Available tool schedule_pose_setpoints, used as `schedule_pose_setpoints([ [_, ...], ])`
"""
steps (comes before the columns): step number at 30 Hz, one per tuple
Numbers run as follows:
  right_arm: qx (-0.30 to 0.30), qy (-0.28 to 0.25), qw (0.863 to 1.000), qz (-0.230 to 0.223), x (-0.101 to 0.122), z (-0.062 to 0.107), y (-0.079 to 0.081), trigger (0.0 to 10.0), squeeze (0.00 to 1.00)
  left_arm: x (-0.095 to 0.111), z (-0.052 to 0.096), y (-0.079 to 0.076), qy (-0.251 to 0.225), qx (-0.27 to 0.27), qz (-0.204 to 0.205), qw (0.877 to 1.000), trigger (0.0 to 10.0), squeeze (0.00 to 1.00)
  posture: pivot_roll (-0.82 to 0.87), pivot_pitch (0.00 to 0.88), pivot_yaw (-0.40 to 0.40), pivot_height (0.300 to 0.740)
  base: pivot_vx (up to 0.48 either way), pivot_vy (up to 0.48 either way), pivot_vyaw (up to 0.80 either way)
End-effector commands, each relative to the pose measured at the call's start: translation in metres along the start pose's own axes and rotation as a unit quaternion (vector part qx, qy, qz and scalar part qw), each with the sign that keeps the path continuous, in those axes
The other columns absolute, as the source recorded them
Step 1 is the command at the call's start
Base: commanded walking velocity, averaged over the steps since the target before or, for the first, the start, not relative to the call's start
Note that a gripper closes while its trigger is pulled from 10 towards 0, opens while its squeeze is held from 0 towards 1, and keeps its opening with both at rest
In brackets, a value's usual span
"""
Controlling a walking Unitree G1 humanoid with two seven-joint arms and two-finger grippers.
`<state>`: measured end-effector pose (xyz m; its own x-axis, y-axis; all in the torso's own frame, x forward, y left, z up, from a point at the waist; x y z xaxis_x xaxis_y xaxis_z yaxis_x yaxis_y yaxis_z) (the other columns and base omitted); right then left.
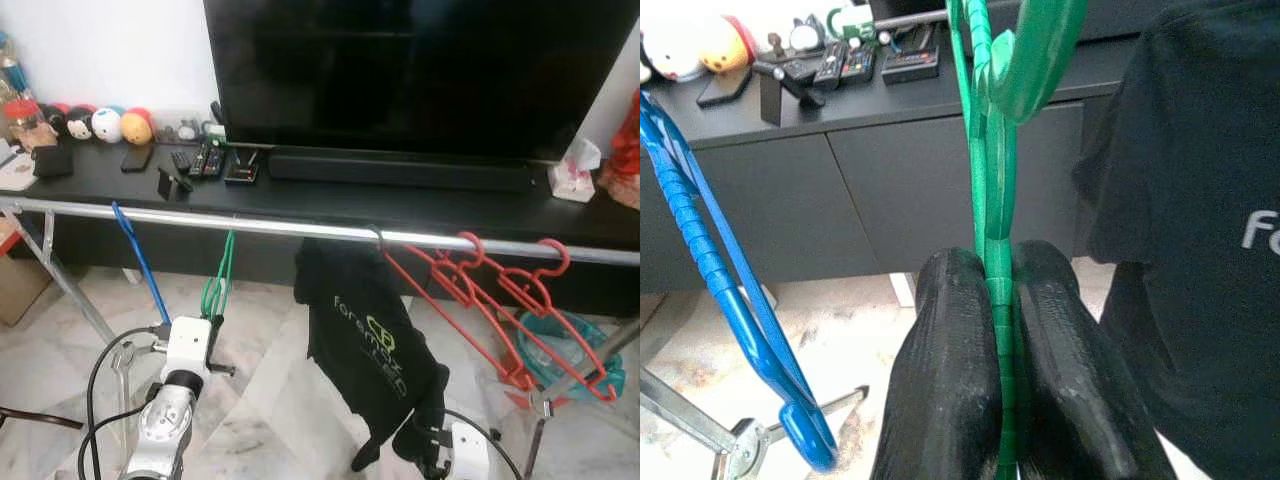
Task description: Hang hanger
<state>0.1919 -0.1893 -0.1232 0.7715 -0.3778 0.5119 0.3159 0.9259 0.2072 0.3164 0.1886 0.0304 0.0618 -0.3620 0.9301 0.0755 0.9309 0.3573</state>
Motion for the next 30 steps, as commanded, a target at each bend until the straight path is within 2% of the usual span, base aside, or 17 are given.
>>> schedule_pose_setpoints([
  [1, 0.004, 0.000, 1.000, 0.005, 0.002, 0.000, 0.002, 10.0, 0.00, 0.007, -0.002, -0.001, -0.009, -0.004, -0.003, 1.000, 10.0, 0.00, 0.04, 0.000, -0.024, 0.740, 0.296, 0.000, 0.00],
  [10, 0.005, 0.000, 1.000, 0.006, 0.002, 0.000, 0.002, 10.0, 0.00, 0.010, -0.002, 0.001, -0.014, -0.004, -0.002, 1.000, 10.0, 0.00, 0.04, 0.000, -0.025, 0.740, 0.294, 0.000, 0.00],
  [22, 0.006, 0.000, 1.000, 0.008, 0.003, 0.000, 0.001, 10.0, 0.00, 0.009, 0.019, -0.005, -0.030, -0.038, -0.024, 0.999, 10.0, 0.00, 0.05, 0.000, -0.026, 0.740, 0.000, 0.000, 0.00],
  [26, 0.006, 0.000, 1.000, 0.009, 0.003, 0.000, 0.002, 10.0, 0.00, 0.013, 0.017, -0.002, -0.035, -0.032, -0.022, 0.999, 10.0, 0.00, 0.05, 0.000, -0.027, 0.740, 0.000, 0.000, 0.00],
  [30, 0.006, 0.000, 1.000, 0.008, 0.003, 0.000, 0.002, 10.0, 0.00, 0.026, 0.004, 0.000, -0.047, -0.031, -0.021, 0.998, 10.0, 0.00, 0.05, 0.000, -0.027, 0.740, 0.000, 0.000, 0.00],
])
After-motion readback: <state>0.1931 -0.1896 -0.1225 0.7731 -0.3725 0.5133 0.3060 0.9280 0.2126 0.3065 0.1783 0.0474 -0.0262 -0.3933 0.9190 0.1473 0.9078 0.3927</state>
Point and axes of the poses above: a point about 5 cm out from each wrist's last joint towards the gripper, its own z axis pointing back from the gripper into the wrist, its own x axis along the axis of the wrist's last joint, y = z × x, the point moved 4 cm from there along -z, pointing out of the wrist towards the gripper, and after that the axes turned 11 degrees about -z, right-handed, at the moved point
